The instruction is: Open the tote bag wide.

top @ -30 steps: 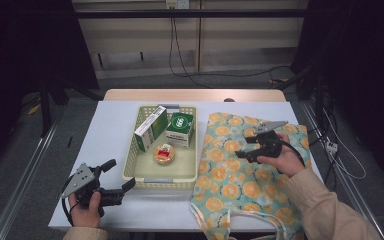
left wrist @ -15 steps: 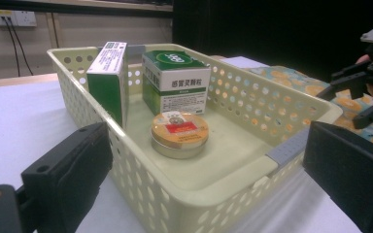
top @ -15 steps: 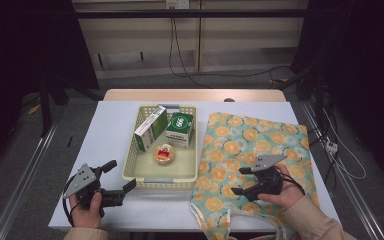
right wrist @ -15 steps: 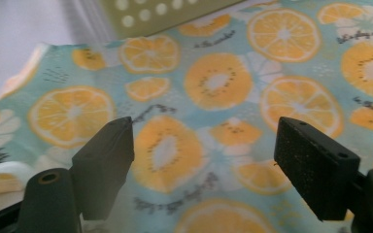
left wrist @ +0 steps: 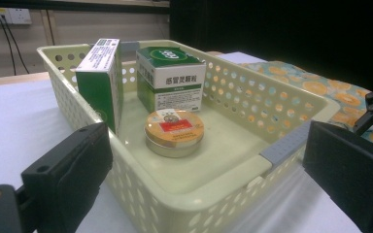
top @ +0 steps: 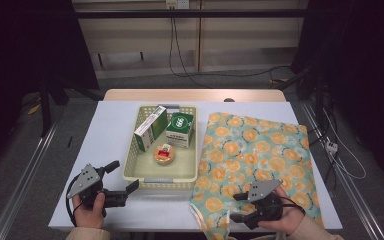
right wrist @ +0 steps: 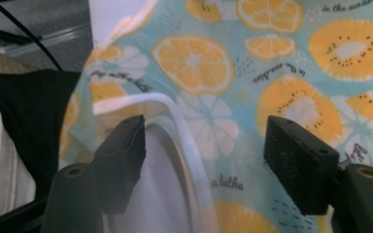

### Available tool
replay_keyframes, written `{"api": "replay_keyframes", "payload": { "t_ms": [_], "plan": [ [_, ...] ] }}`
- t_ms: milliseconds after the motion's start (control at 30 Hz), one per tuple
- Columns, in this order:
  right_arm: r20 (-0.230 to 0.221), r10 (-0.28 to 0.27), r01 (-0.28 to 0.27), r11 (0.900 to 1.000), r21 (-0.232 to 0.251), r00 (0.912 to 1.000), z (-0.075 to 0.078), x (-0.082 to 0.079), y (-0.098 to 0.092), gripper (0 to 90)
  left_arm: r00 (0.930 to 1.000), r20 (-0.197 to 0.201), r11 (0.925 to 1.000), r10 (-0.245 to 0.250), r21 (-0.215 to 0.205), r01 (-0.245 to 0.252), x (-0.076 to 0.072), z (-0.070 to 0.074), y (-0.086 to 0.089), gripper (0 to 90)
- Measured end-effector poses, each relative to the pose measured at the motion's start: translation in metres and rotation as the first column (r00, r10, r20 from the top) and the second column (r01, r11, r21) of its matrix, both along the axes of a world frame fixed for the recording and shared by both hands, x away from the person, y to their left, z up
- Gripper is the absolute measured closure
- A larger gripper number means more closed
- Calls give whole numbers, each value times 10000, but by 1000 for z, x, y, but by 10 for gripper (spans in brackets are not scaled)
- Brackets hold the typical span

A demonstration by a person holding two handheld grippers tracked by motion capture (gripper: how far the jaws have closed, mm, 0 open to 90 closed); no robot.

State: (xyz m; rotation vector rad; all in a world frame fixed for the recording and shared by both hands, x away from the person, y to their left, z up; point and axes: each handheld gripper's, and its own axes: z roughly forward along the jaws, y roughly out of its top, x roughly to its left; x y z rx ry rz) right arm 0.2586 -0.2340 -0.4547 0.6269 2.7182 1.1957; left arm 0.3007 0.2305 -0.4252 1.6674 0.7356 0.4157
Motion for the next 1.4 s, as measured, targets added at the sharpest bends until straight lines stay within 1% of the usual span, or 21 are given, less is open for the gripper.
{"api": "replay_keyframes", "payload": {
  "t_ms": [33, 67, 100, 133, 167, 200, 233, 267, 400, 433, 467, 500, 567, 600, 933, 1067, 1133, 1167, 1200, 1367, 1400],
  "plan": [
    [294, 113, -111, 9999, -81, 9995, 0, 1, -1, 505, 10000, -27, 10000, 2, 11, -2, 0, 0, 0, 35],
    [244, 217, -215, 9997, -75, 9995, 0, 2, -1, 565, 10000, -16, 10000, 4, -9, -4, 0, 0, -1, 35],
    [244, 217, -215, 9997, -75, 9995, 0, 2, -1, 565, 10000, -17, 10000, 0, -26, -1, 0, 0, -1, 35],
    [276, 210, -208, 9998, -70, 9994, 0, 3, -1, 640, 10000, -22, 10000, -6, -15, 5, 0, 0, 0, 35],
    [161, 269, -268, 9996, -92, 9995, 1, 4, 1, 756, 10000, -14, 10000, 5, -8, -5, 0, 0, 0, 35],
    [162, 291, -288, 9994, -188, 9994, 2, 5, 2, 820, 10000, -7, 10000, 28, 5, -28, 0, 0, 0, 35],
    [162, 291, -288, 9994, -188, 9994, 2, 5, 2, 820, 10000, -26, 10000, 32, -2, -32, 0, 0, 0, 35],
    [92, 355, -352, 9989, -302, 9993, 3, 7, 4, 876, 10000, -29, 10000, 29, 2, -29, 0, 0, 0, 36],
    [103, 298, -294, 9990, -340, 9995, 4, 12, 6, 900, 10000, -20, 10000, -26, 20, 26, 0, 0, 0, 36],
    [20, 88, -87, 9996, -279, 10000, 5, 19, 4, 900, 10000, -27, 10000, -45, 30, 45, 0, 0, -1, 36],
    [20, 88, -87, 9996, -279, 10000, 5, 19, 4, 900, 10000, -25, 10000, -76, 50, 76, 0, 0, -1, 36],
    [-6, -210, 210, 9997, -146, 9998, 6, 26, 1, 900, 10000, -24, 9999, -84, 94, 84, 0, 0, -2, 35],
    [-44, -347, 346, 9994, -72, 9994, 7, 30, -1, 900, 9999, -23, 9999, -102, 117, 102, 0, 0, -2, 36],
    [-100, -641, 643, 9978, 180, 9979, 9, 37, -4, 900, 10000, -18, 9999, -82, 96, 82, 0, 0, -2, 35],
    [-40, -1414, 1415, 9895, 307, 9899, 15, 66, -11, 900, 10000, -9, 10000, -42, 34, 42, -1, 0, -1, 36],
    [101, -1723, 1721, 9849, 204, 9850, 17, 78, -13, 900, 10000, -38, 10000, -54, 78, 54, 0, -1, -2, 35],
    [133, -2088, 2084, 9776, 299, 9779, 17, 92, -15, 900, 10000, -29, 10000, -50, 49, 50, 0, 0, -2, 36],
    [133, -2088, 2084, 9776, 299, 9779, 17, 92, -15, 900, 10000, -32, 10000, -44, 24, 44, 0, 0, -2, 36],
    [151, -2255, 2249, 9739, 299, 9741, 18, 96, -15, 900, 10000, -5, 10000, -54, 34, 54, 0, 0, -2, 35],
    [201, -2388, 2390, 9710, -73, 9709, 19, 120, -9, 900, 10000, -28, 10000, -74, 42, 74, 0, 0, -1, 35],
    [327, -2476, 2483, 9685, -189, 9683, 20, 124, -7, 900, 10000, -31, 10000, -86, 17, 86, 0, 0, -1, 36]
  ]
}}
